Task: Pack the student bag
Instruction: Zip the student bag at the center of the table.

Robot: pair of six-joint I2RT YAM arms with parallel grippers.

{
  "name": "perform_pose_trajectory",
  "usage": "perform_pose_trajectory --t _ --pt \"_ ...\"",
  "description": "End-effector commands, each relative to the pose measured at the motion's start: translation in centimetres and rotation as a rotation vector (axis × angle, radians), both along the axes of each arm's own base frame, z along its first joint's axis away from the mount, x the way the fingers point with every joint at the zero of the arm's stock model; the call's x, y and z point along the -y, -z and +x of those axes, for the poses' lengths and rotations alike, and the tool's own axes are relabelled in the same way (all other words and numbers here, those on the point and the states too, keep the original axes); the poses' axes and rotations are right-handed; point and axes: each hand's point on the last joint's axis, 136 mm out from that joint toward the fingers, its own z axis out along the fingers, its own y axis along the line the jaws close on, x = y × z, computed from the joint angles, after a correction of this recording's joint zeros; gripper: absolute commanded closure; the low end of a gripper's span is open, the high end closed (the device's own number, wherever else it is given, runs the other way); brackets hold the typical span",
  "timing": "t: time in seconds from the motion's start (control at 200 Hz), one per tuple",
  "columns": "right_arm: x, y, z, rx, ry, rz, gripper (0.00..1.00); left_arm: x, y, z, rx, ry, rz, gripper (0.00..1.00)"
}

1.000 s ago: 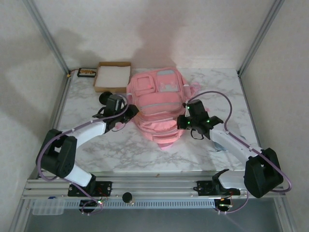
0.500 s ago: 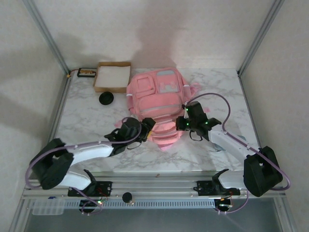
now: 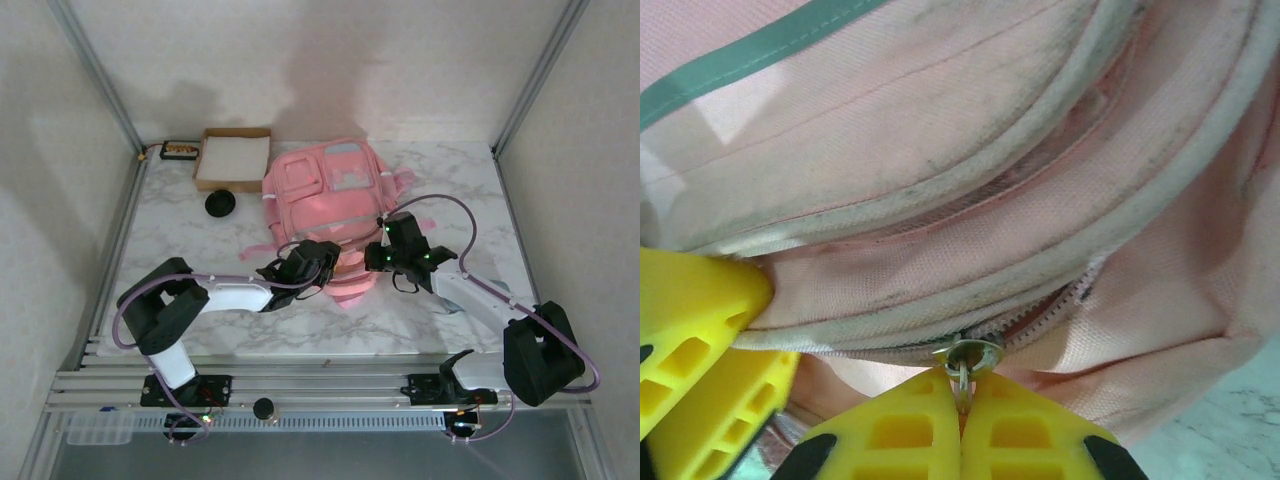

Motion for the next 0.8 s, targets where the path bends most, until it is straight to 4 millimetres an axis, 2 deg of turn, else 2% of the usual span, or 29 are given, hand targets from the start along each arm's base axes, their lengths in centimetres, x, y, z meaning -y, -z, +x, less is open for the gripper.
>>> perform_pose_trajectory --t 0.0,0.12,0.205,0.32,0.421,0.551,0.621,0.706,0.796 --pt "1.6 0.4 -0.2 0.010 0.040 -0.070 1.00 -1.7 -0.7 1.9 0.042 -0.115 0.074 0.80" --pt "4.0 0.8 0.3 0.001 0.125 -0.101 1.00 -2.7 -1.0 2.0 0.051 -0.130 0.141 1.00" --pt "5.8 0.3 0.8 0.011 0.187 -0.112 1.00 -3.9 -1.3 1.6 0.056 -0.131 0.189 1.00" --pt "7.3 -0.7 1.1 0.046 0.222 -0.134 1.00 -5.6 -2.0 0.7 0.068 -0.125 0.245 1.00" --pt "9.1 -0.8 1.2 0.029 0.273 -0.198 1.00 -7.8 -2.4 0.1 0.065 -0.103 0.350 1.00" --pt "8.8 -2.0 1.7 0.068 0.242 -0.193 1.00 -10.2 -2.2 -0.8 0.057 -0.042 0.425 1.00" --pt "8.8 -2.4 1.7 0.070 0.229 -0.205 1.00 -11.9 -1.1 -1.1 0.026 -0.016 0.455 1.00" --pt "8.5 -2.5 1.8 0.067 0.217 -0.196 1.00 -14.3 0.0 -1.0 0.006 -0.006 0.508 1.00" --pt "8.2 -2.3 1.8 0.056 0.205 -0.184 1.00 -17.7 -0.2 -0.8 -0.003 -0.043 0.605 1.00"
